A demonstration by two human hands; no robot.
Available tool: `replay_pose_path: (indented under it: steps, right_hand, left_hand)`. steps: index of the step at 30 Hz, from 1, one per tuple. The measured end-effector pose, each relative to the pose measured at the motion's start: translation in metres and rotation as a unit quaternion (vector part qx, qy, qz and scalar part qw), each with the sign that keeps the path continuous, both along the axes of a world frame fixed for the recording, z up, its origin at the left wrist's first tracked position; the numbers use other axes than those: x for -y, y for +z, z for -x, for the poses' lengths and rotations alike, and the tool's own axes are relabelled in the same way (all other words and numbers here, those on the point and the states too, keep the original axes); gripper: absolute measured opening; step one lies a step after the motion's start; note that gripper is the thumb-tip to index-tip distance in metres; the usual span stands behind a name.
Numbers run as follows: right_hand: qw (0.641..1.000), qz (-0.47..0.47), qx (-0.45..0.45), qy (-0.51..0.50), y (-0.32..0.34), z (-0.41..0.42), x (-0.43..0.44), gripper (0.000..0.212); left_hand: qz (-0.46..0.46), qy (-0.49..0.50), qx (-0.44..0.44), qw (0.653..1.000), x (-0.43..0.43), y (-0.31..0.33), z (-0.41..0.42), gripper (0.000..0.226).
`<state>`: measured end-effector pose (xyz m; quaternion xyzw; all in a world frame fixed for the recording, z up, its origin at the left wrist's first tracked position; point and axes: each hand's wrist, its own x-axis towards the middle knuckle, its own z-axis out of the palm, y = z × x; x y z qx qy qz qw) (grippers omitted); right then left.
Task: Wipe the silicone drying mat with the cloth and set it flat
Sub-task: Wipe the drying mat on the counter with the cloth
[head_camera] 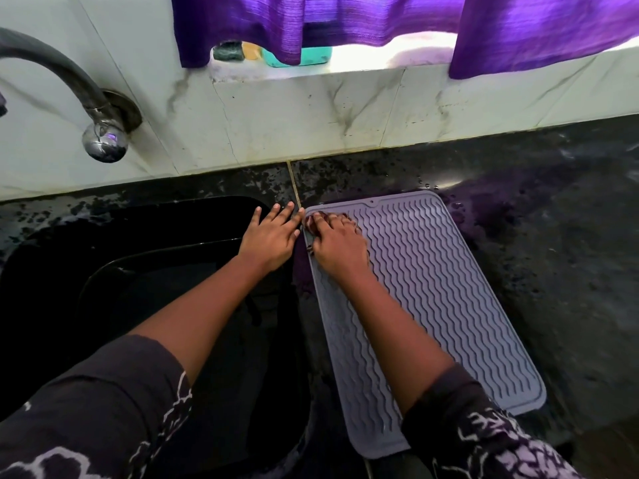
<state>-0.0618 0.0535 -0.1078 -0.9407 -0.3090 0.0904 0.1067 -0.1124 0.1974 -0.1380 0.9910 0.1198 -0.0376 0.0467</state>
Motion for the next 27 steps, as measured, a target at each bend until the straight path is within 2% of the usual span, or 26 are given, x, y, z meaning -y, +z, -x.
replay_pose_path:
  steps: [4, 7, 10, 12, 14, 17, 27]
  right_hand:
    - [1.000, 0.021, 0.008, -0.006, 0.005, 0.029, 0.021, 0.050]
    - [0.999, 0.042, 0.020, 0.022, 0.011, 0.048, 0.040, 0.041]
    - [0.997, 0.059, -0.024, 0.038, 0.027, 0.036, 0.050, 0.029]
    - [0.999, -0.002, -0.049, 0.017, 0.030, 0.017, 0.046, 0.033]
    - [0.996, -0.056, -0.045, 0.045, 0.023, 0.003, 0.034, 0.043]
    - [0.993, -0.013, -0.060, 0.099, 0.005, 0.002, 0.020, 0.047]
    - [0.985, -0.031, -0.051, 0.162, 0.002, 0.054, 0.080, 0.043]
  left_hand:
    - [-0.008, 0.000, -0.014, 1.000, 0.001, 0.001, -0.001, 0.052]
    - [-0.006, -0.001, -0.018, 1.000, 0.000, 0.001, -0.002, 0.052]
    - [-0.001, 0.001, -0.017, 1.000, -0.001, 0.001, -0.002, 0.052]
    - [0.002, 0.001, -0.016, 1.000, -0.001, 0.001, -0.001, 0.052]
    - [0.004, -0.001, -0.014, 1.000, 0.000, 0.001, 0.000, 0.052]
    - [0.001, -0.005, -0.014, 1.000, 0.000, 0.000, 0.000, 0.052]
    - [0.002, 0.002, -0.021, 1.000, -0.002, -0.001, -0.002, 0.052]
